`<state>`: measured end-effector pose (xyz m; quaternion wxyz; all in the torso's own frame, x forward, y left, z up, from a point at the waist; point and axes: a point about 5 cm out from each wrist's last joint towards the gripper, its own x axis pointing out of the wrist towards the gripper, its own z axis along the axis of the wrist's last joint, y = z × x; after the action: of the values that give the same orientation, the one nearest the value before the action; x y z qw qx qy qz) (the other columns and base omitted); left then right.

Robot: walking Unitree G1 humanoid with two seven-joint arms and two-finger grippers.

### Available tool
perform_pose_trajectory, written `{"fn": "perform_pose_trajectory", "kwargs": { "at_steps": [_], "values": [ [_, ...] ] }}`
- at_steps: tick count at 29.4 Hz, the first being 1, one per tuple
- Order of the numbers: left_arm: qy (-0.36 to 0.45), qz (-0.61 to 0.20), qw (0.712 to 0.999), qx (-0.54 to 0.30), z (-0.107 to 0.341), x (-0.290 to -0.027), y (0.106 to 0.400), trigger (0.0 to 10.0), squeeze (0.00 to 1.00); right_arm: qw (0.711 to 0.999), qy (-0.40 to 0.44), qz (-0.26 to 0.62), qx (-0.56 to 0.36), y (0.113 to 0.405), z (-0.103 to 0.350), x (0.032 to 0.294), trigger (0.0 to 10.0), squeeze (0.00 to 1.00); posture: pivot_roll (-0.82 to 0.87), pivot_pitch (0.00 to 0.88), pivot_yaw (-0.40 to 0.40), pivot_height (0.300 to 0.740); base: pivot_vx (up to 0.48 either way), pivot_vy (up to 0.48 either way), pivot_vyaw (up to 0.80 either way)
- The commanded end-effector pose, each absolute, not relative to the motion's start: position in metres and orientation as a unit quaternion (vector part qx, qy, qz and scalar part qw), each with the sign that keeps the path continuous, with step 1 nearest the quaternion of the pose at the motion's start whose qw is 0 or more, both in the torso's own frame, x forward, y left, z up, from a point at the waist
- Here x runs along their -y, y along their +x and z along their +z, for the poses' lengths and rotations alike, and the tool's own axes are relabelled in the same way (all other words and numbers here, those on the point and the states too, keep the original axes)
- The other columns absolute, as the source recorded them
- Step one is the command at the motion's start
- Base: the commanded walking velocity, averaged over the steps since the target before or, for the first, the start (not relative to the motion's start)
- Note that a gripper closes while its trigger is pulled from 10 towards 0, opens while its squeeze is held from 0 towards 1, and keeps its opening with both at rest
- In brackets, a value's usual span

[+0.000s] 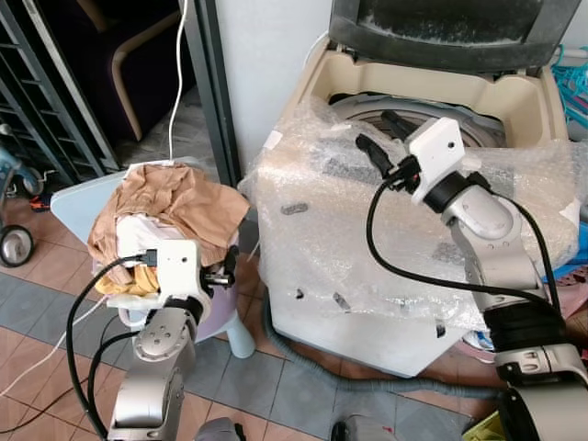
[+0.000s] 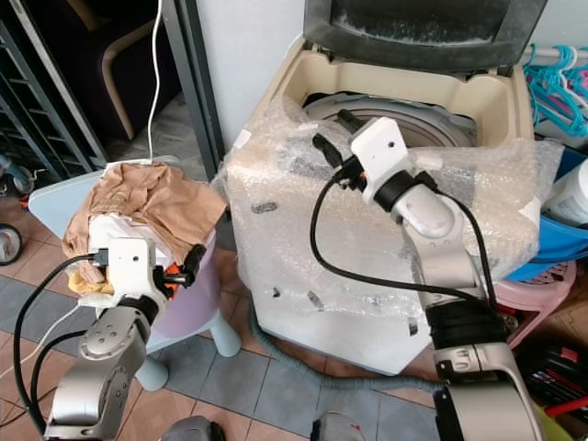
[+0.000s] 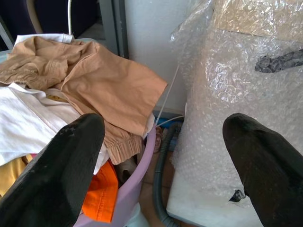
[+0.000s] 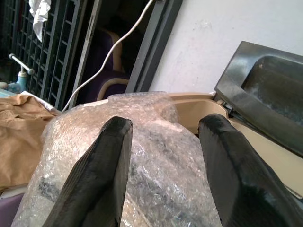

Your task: Clothes washing

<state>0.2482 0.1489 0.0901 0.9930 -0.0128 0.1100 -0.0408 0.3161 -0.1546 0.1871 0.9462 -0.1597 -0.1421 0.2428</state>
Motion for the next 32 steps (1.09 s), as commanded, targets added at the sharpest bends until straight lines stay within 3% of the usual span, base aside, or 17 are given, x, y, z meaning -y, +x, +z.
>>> {"fn": "perform_pose_trajectory", "kwargs": {
  "at_steps": [1, 2, 3, 4, 10, 16, 23, 27, 29, 30, 31, 32],
  "values": [
    [-0.008, -0.040, 0.993, -0.110, 0.091, -0.152, 0.245, 10.0, 0.00, 0.962, -0.128, 0.196, 0.143, 0.303, 0.185, 0.155, 10.0, 1.00, -0.03, 0.071, 0.047, 0.740, 0.000, 0.000, 0.00],
    [-0.014, -0.045, 0.993, -0.112, 0.091, -0.151, 0.244, 10.0, 0.00, 0.964, -0.127, 0.187, 0.142, 0.298, 0.183, 0.155, 10.0, 0.86, -0.04, 0.065, 0.041, 0.740, 0.000, 0.000, 0.00],
    [-0.017, -0.047, 0.993, -0.110, 0.091, -0.150, 0.244, 10.0, 0.00, 0.966, -0.124, 0.176, 0.141, 0.292, 0.179, 0.155, 10.0, 0.26, -0.04, 0.065, 0.041, 0.740, 0.000, 0.000, 0.00],
    [-0.017, -0.046, 0.993, -0.108, 0.091, -0.149, 0.244, 10.0, 0.00, 0.970, -0.116, 0.166, 0.137, 0.286, 0.175, 0.154, 10.0, 0.00, -0.04, 0.058, 0.039, 0.740, 0.000, 0.000, 0.00],
    [0.005, -0.043, 0.992, -0.120, 0.083, -0.144, 0.242, 10.0, 0.00, 0.980, -0.079, 0.144, 0.112, 0.257, 0.151, 0.141, 10.0, 0.00, -0.06, 0.025, 0.057, 0.740, 0.000, 0.000, 0.00],
    [0.002, -0.057, 0.992, -0.109, 0.086, -0.140, 0.248, 10.0, 0.00, 0.996, -0.033, 0.079, -0.011, 0.240, 0.106, 0.153, 10.0, 0.00, -0.06, 0.015, 0.058, 0.740, 0.000, 0.000, 0.00],
    [0.003, -0.042, 0.993, -0.111, 0.084, -0.144, 0.247, 10.0, 0.00, 0.992, -0.098, 0.033, -0.073, 0.236, 0.084, 0.169, 10.0, 0.00, -0.06, 0.026, 0.046, 0.740, 0.000, 0.000, 0.00],
    [0.006, -0.034, 0.993, -0.111, 0.084, -0.145, 0.245, 10.0, 0.00, 0.990, -0.111, 0.046, -0.068, 0.241, 0.087, 0.161, 10.0, 0.00, -0.06, 0.032, 0.039, 0.740, 0.000, 0.000, 0.00],
    [0.015, -0.023, 0.994, -0.109, 0.085, -0.148, 0.245, 10.0, 0.00, 0.974, -0.210, 0.011, -0.080, 0.244, 0.086, 0.165, 10.0, 0.00, -0.06, 0.033, 0.039, 0.740, 0.000, 0.000, 0.00],
    [0.020, -0.023, 0.994, -0.105, 0.086, -0.148, 0.245, 10.0, 0.00, 0.973, -0.210, 0.012, -0.096, 0.244, 0.083, 0.168, 10.0, 0.00, -0.06, 0.035, 0.036, 0.740, 0.000, 0.000, 0.00],
    [0.025, -0.023, 0.995, -0.099, 0.087, -0.148, 0.245, 10.0, 0.00, 0.986, -0.119, 0.008, -0.118, 0.241, 0.079, 0.172, 10.0, 0.00, -0.06, 0.035, 0.035, 0.740, 0.000, 0.000, 0.00],
    [0.024, -0.023, 0.995, -0.098, 0.087, -0.148, 0.245, 10.0, 0.00, 0.990, -0.080, 0.004, -0.119, 0.239, 0.079, 0.173, 10.0, 0.00, -0.06, 0.035, 0.034, 0.740, 0.000, 0.000, 0.00]
  ]
}}
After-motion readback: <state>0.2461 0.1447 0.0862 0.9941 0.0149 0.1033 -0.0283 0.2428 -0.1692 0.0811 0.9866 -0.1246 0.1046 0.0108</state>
